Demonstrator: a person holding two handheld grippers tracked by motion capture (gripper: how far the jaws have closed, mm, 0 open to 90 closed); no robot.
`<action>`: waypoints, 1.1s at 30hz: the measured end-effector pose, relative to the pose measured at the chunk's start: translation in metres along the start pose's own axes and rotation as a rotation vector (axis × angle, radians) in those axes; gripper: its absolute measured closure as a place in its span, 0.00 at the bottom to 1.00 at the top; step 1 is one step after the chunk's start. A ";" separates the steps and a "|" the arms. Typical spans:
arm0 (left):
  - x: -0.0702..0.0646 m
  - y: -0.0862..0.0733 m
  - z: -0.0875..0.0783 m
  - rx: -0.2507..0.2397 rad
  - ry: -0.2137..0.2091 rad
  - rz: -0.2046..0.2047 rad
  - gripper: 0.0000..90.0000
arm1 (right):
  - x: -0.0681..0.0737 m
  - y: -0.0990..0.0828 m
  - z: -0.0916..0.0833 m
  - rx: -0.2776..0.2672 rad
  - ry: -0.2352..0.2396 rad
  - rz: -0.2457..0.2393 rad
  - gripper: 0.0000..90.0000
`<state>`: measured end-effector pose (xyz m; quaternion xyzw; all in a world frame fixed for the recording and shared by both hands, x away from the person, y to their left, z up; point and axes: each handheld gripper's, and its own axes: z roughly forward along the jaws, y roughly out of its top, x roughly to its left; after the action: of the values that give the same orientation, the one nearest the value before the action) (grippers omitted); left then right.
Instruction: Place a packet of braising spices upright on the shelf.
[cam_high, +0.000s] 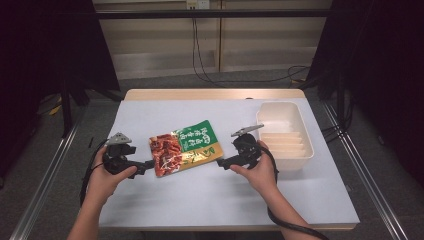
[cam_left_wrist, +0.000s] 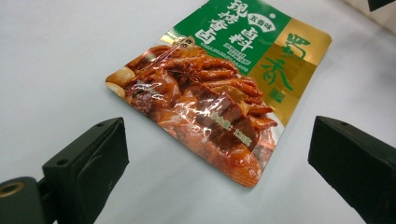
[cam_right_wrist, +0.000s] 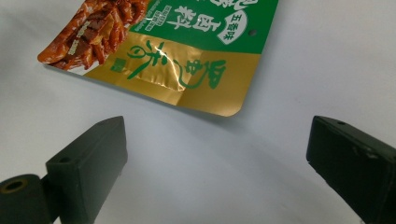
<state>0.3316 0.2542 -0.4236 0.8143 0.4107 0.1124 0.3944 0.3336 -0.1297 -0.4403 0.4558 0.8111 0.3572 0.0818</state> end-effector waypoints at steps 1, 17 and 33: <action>0.000 0.000 0.001 0.001 -0.007 -0.003 0.05 | -0.001 0.000 0.000 0.002 0.000 0.001 0.05; -0.001 -0.003 0.007 0.040 0.009 0.032 0.05 | -0.005 0.009 0.011 0.029 -0.024 -0.011 0.08; -0.001 -0.006 0.002 0.015 -0.001 0.025 0.05 | -0.003 0.046 0.040 0.064 -0.017 -0.022 0.11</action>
<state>0.3281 0.2546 -0.4291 0.8225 0.4010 0.1140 0.3869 0.3856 -0.0965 -0.4401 0.4524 0.8264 0.3260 0.0781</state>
